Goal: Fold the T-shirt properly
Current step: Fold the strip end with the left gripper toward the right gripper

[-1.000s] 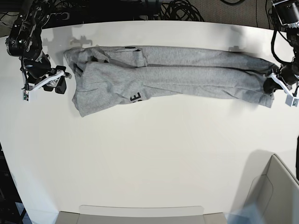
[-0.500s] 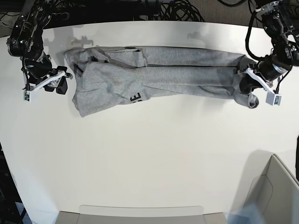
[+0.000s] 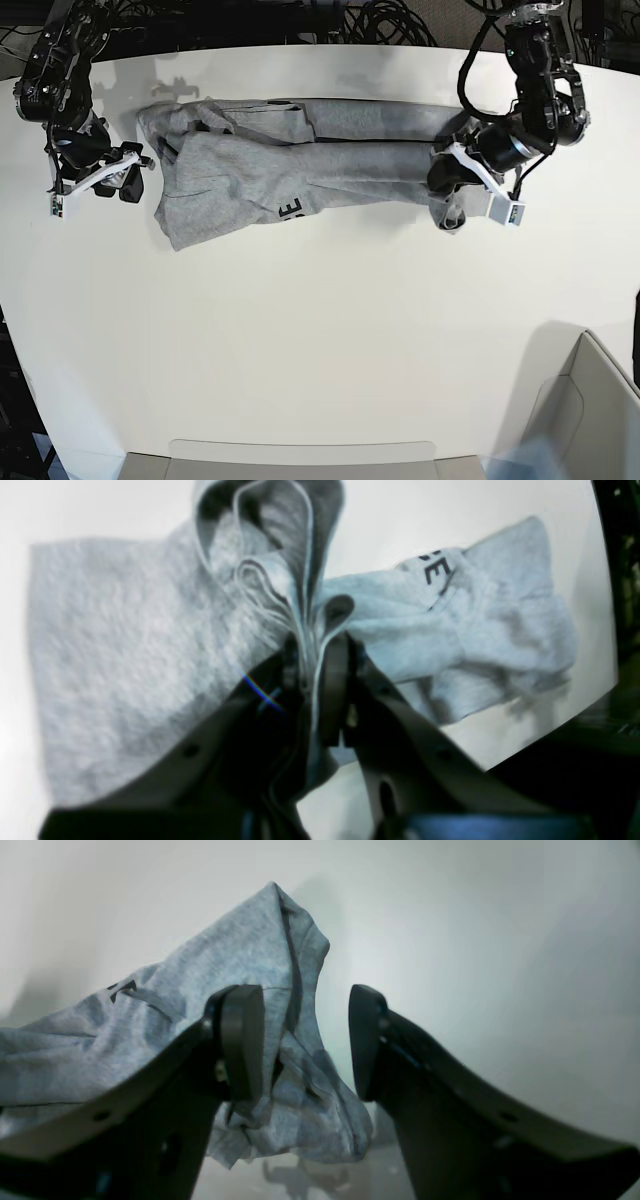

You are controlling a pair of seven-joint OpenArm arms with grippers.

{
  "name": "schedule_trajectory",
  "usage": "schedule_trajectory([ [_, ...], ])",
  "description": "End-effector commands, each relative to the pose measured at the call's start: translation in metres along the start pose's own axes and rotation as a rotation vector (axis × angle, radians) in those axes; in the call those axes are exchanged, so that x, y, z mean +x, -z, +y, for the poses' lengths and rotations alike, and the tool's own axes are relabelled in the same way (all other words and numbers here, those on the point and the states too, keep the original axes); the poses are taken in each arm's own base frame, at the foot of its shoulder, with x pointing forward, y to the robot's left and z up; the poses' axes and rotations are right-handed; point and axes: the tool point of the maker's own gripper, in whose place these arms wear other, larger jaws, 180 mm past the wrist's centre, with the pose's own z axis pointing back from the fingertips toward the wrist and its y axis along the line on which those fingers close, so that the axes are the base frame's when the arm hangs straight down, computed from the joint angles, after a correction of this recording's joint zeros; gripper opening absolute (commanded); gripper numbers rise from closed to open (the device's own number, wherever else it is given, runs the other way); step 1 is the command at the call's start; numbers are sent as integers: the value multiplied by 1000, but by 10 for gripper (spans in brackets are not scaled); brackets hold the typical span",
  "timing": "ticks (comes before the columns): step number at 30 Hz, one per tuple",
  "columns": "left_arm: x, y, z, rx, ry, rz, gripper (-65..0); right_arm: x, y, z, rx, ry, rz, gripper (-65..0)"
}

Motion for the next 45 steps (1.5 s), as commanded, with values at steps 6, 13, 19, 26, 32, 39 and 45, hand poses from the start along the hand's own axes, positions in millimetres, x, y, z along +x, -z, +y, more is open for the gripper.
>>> schedule_trajectory([
  [6,2,17,-40,-95,16,-25,-650,13,-4,1,4,-26,-42,-374],
  [13,-4,28,-53,-113,-8,-19,-650,13,-4,0,3,-27,-42,-374],
  [19,-20,42,-53,-50,64,30,-650,13,-4,0,3,-27,-42,-374],
  [26,-20,45,-62,-43,80,16,-458,13,-4,0,3,-27,-42,-374],
  [32,-6,36,-76,-68,112,-34,-410,12,-4,0,2,-27,-41,-374],
  [39,-4,33,-71,-53,118,-39,-463,13,-5,-1,-1,-25,-43,-374],
  [45,-13,26,-50,-1,98,-21,-494,13,-5,-2,-3,-23,-44,-374],
])
